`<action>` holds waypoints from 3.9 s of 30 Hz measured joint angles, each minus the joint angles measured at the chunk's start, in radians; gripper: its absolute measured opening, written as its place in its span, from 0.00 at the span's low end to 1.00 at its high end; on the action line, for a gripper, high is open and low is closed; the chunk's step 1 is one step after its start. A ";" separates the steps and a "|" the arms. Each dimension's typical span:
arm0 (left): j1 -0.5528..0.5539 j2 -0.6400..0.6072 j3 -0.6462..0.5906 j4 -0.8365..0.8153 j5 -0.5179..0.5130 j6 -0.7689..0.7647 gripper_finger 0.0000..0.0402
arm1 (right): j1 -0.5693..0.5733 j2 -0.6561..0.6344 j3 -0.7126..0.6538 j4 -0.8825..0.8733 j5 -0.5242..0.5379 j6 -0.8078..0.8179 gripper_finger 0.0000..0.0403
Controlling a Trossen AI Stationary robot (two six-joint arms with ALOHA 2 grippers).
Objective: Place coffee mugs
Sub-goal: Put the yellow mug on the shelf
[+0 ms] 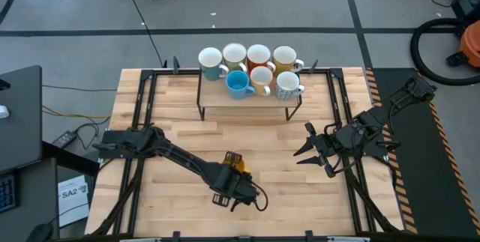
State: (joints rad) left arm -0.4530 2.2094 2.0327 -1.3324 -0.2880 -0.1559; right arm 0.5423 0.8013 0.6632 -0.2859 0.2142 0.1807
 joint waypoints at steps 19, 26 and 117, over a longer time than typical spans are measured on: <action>0.185 -0.337 0.000 -0.146 -0.015 0.295 0.09 | 0.000 0.000 0.000 0.000 0.000 0.000 0.33; 0.293 -0.431 0.001 -0.210 0.003 0.410 0.09 | 0.000 0.000 0.000 0.001 0.000 0.000 0.33; 0.816 -0.482 -0.257 -0.051 0.177 0.848 0.19 | 0.000 -0.001 0.000 0.031 -0.057 0.003 0.33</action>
State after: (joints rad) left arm 0.3626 1.7279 1.7760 -1.3836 -0.1109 0.6922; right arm 0.5419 0.8005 0.6628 -0.2546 0.1570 0.1837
